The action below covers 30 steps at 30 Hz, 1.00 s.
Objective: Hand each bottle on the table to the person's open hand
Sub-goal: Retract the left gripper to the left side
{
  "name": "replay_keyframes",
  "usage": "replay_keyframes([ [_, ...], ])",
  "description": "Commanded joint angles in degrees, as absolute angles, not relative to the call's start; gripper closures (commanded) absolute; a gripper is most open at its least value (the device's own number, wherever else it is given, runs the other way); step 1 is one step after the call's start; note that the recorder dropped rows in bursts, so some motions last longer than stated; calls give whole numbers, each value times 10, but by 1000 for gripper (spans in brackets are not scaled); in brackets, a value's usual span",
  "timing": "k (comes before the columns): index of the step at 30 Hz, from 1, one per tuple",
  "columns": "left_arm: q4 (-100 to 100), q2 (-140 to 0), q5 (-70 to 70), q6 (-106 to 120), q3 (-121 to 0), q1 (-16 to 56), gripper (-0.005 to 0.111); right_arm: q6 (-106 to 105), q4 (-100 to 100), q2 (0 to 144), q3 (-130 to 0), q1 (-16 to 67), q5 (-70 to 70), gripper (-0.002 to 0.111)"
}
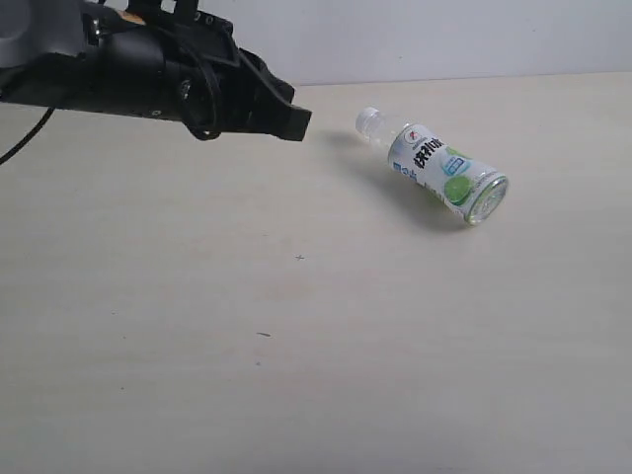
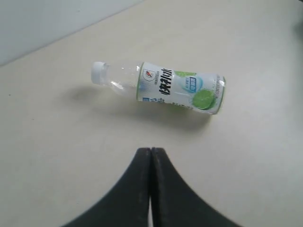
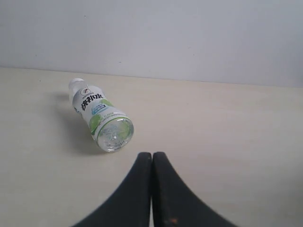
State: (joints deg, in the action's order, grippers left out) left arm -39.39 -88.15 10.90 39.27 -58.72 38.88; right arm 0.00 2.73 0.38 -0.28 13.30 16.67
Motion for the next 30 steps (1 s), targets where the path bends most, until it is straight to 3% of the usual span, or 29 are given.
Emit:
replay_keyframes([
  [1, -393, -856, 24, 403, -555, 386, 107, 3, 28, 0, 0, 135, 163, 108],
  [15, -394, -792, -6, 397, -506, 387, 107, 0, 28, 0, 0, 135, 161, 108],
  [30, -397, -672, -79, 310, -301, 387, 107, 0, 28, 0, 0, 135, 161, 108],
])
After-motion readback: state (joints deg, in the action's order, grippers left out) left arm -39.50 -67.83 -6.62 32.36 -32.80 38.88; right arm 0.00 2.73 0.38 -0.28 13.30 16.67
